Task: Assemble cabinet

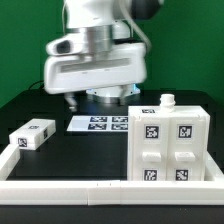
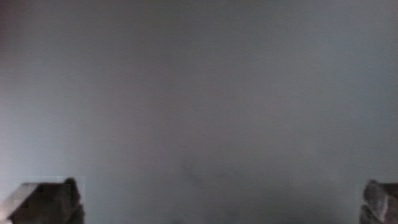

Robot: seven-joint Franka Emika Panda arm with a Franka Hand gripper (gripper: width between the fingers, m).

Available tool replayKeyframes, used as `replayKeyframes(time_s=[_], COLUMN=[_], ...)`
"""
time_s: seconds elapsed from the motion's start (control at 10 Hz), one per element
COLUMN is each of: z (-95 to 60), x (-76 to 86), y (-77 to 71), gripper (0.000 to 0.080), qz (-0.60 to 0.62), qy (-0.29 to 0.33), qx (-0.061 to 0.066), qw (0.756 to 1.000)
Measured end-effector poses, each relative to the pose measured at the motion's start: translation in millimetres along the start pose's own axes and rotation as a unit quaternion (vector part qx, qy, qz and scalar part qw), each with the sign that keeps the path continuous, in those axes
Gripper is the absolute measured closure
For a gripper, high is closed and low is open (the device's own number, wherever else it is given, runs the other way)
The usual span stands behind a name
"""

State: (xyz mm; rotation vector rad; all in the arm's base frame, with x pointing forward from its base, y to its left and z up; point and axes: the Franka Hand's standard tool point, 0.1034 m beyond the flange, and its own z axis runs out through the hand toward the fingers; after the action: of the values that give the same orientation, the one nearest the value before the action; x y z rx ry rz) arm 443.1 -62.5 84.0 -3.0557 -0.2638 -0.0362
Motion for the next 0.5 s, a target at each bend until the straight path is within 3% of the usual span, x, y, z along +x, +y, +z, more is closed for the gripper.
replayKeyframes(time_s=[0.1, 0.5], z=[0.0, 1.0], x=[-5.5, -6.0], y=[20.6, 21.4], gripper=[0.0003, 0.0002], qz=[-0.010, -0.004], qy=[0.005, 0.004], qx=[-0.005, -0.005], qw=[1.000, 1.000])
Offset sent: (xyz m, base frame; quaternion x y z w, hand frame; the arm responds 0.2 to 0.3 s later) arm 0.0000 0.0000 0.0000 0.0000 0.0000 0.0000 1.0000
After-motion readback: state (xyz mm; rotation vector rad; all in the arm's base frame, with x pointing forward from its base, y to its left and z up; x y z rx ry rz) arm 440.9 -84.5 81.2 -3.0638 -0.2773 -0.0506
